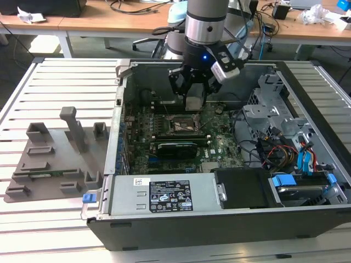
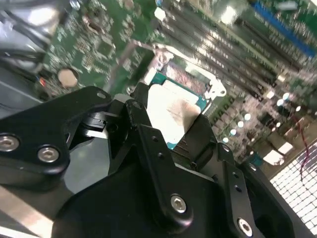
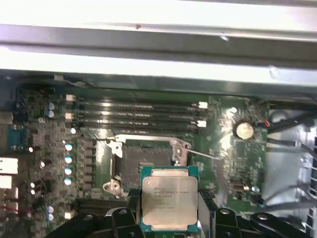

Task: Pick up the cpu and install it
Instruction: 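Pick up the cpu and move it towards the insertion slot, then place the cpu into insertion slot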

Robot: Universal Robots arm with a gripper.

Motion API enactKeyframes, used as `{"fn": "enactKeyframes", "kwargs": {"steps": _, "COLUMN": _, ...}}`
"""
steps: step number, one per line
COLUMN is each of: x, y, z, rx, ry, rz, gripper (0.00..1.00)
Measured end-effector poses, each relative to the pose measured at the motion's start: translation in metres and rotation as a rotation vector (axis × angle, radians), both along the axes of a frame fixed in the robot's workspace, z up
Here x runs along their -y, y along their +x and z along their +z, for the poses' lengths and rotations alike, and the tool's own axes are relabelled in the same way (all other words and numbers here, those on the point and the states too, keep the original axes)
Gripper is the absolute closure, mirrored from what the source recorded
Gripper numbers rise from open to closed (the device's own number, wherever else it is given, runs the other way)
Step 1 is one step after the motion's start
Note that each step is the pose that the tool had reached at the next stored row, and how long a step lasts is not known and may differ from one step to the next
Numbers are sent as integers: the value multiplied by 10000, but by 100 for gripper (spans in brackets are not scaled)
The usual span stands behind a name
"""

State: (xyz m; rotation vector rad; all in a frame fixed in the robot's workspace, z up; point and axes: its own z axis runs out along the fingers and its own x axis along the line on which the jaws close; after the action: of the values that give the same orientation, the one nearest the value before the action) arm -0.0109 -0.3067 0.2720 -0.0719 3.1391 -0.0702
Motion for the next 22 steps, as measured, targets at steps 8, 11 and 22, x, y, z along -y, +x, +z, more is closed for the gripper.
{"fn": "enactKeyframes", "kwargs": {"steps": 8, "x": -31, "y": -86, "z": -28, "rx": 0, "ry": -1, "rz": -9, "gripper": 45}}
{"fn": "enactKeyframes", "kwargs": {"steps": 11, "x": -31, "y": -86, "z": -28, "rx": 0, "ry": -1, "rz": -12, "gripper": 45}}
{"fn": "enactKeyframes", "kwargs": {"steps": 22, "x": -31, "y": -86, "z": -28, "rx": 0, "ry": -12, "rz": -362, "gripper": 45}}
